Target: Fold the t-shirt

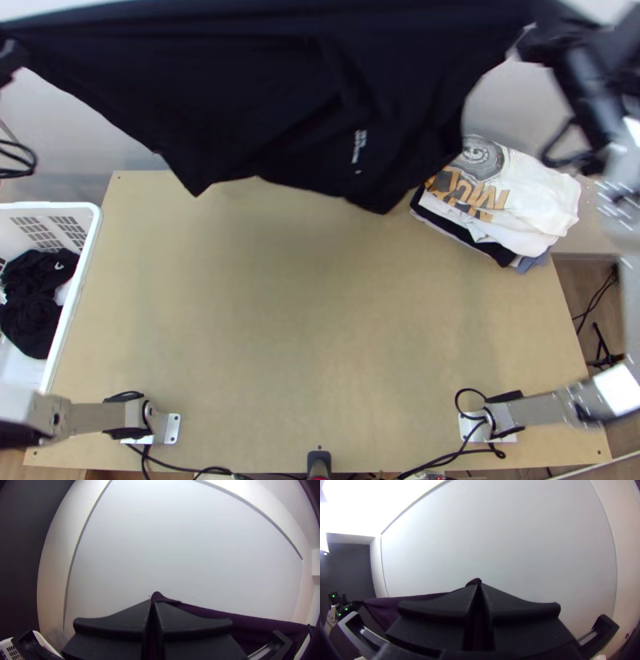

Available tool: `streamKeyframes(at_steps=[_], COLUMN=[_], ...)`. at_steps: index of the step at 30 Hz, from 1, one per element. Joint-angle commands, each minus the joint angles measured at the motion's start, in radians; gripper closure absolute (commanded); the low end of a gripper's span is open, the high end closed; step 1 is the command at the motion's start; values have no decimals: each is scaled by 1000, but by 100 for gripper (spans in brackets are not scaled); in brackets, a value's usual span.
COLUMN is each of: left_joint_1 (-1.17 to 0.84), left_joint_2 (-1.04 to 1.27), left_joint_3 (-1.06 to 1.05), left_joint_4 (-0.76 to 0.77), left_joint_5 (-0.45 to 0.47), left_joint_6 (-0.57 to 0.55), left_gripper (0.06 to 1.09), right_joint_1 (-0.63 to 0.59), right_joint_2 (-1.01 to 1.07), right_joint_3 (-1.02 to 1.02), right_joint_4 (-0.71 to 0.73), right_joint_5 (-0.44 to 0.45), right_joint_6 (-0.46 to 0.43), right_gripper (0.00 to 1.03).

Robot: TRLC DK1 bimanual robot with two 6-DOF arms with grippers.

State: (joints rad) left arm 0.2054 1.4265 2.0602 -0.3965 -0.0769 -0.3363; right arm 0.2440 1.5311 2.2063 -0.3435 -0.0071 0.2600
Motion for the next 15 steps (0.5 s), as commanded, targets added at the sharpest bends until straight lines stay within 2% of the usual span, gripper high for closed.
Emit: streamKeyframes(at_steps=[1,11,15], left_joint_1=[17,51,17], left_joint_2=[-158,-451,-511], left_joint_3=[-17,-141,-156], left_joint_4=[22,-4,-100], left_joint_5=[-24,-23,-18], left_joint_6=[16,45,25], left_gripper=[105,105,105], right_joint_1=[5,11,11], right_joint_2=[-261,-634,-703], right_joint_3=[-17,-108,-166], right_joint_4=[-74,-308,-362], right_joint_5=[6,1,1], right_joint_6=[-5,-34,-36], right_gripper=[100,100,100])
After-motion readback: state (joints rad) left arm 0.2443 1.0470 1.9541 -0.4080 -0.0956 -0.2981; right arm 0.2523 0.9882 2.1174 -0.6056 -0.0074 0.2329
